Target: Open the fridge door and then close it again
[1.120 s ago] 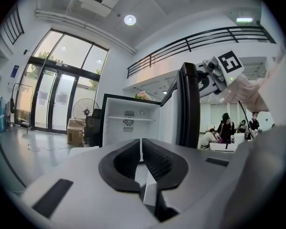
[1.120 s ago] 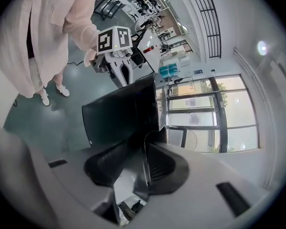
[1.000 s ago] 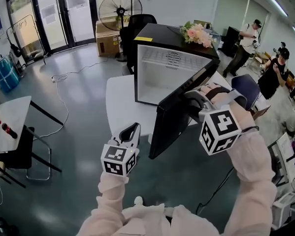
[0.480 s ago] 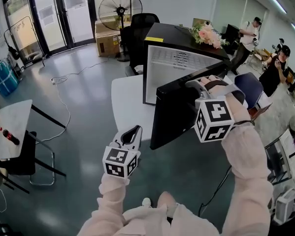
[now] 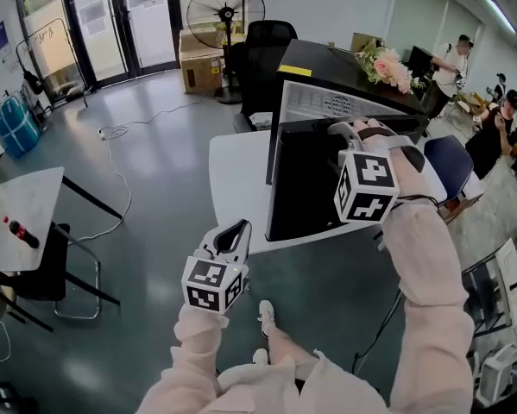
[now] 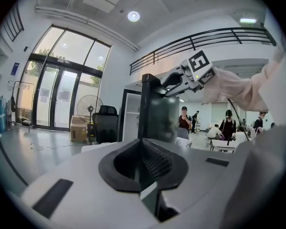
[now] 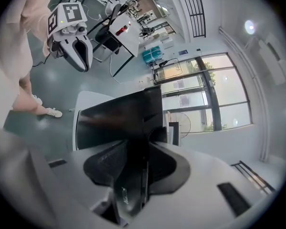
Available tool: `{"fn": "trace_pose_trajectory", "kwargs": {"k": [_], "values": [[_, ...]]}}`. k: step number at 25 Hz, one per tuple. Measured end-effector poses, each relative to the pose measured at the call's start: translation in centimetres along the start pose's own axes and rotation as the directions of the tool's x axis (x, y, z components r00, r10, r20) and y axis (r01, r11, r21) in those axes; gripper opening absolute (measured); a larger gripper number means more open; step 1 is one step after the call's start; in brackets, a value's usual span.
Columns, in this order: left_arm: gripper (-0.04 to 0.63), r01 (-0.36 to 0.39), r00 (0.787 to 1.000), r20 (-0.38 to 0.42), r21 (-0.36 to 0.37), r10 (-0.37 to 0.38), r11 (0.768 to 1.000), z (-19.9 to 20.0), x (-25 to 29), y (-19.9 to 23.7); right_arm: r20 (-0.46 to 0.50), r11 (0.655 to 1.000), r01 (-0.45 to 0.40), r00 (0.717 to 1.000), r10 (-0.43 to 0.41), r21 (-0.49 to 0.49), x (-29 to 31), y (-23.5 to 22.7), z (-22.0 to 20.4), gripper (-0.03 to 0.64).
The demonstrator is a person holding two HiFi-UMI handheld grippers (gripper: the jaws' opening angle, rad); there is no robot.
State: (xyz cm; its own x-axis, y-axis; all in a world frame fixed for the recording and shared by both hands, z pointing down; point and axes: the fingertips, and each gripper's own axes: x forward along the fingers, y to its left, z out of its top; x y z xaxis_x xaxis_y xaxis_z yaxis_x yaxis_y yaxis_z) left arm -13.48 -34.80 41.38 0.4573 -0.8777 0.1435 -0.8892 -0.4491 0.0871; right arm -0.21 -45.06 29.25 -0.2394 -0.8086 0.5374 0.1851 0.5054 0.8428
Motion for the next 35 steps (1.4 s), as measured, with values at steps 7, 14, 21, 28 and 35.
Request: {"fn": "trace_pose_trajectory", "kwargs": {"k": [7,14,21,28,35], "values": [[0.012,-0.043,0.999,0.001,0.003,0.043,0.999,0.8,1.5,3.5,-0.03,0.998,0.032,0.999,-0.03,0.045,4.5,-2.7,0.3,0.141],[0.012,-0.047,0.999,-0.004,0.018,0.048,0.999,1.7,4.3,5.4,-0.045,0.996,0.052,0.998,-0.05,0.065,8.0,-5.3,0.1,0.143],[0.012,-0.04,0.999,-0.011,0.034,0.04,0.999,2.2,7.3,6.2,-0.058,0.994,0.069,0.996,-0.064,0.086,10.9,-7.0,-0.9,0.143],[0.012,-0.049,0.999,-0.009,0.03,0.05,0.998,2.7,8.8,7.3,-0.084,0.992,0.07,0.995,-0.061,0.109,13.3,-8.6,-2.0,0.143],[0.012,-0.054,0.998,-0.02,0.021,0.054,0.998,2.4,9.1,7.8,-0.055,0.99,0.057,0.997,-0.051,0.127,13.4,-9.1,-2.1,0.144]]}}
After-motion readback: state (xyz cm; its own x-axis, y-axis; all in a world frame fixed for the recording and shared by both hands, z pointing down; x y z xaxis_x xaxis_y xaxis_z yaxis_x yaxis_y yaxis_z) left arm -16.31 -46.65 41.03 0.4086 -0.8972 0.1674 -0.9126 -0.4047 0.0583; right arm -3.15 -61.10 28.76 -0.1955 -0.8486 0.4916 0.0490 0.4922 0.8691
